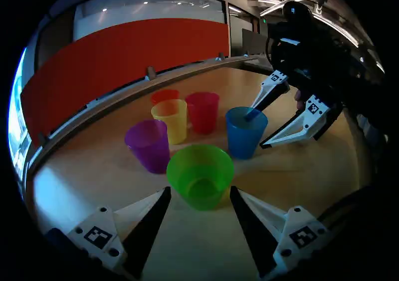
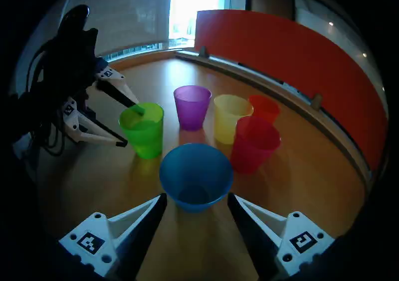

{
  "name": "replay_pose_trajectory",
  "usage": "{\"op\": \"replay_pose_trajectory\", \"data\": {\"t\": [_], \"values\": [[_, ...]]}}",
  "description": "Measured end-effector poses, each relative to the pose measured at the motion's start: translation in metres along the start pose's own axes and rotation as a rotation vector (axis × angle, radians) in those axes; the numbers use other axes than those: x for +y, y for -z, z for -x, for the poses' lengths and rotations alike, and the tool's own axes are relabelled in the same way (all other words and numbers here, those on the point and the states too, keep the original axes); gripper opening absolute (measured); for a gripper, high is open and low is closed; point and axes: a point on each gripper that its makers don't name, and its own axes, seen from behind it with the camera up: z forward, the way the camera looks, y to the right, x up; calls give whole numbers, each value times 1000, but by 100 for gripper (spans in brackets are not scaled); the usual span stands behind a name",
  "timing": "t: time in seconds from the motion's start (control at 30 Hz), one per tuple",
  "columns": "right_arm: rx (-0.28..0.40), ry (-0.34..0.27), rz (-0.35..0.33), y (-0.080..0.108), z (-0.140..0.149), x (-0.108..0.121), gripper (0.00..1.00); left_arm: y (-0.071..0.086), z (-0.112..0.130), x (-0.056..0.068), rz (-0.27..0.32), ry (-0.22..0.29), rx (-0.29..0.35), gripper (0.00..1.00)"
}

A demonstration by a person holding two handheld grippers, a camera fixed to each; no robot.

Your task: Pour water

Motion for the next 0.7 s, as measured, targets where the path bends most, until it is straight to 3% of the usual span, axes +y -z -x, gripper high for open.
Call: {"op": "replay_pose_trajectory", "data": {"t": [0.47,0.7], "values": [[50,-45,101,33,17,-3,100,39,13,2,-62,69,51,88],[106,-92,167,57,19,-1,100,66,15,-5,-128,116,98,90]]}}
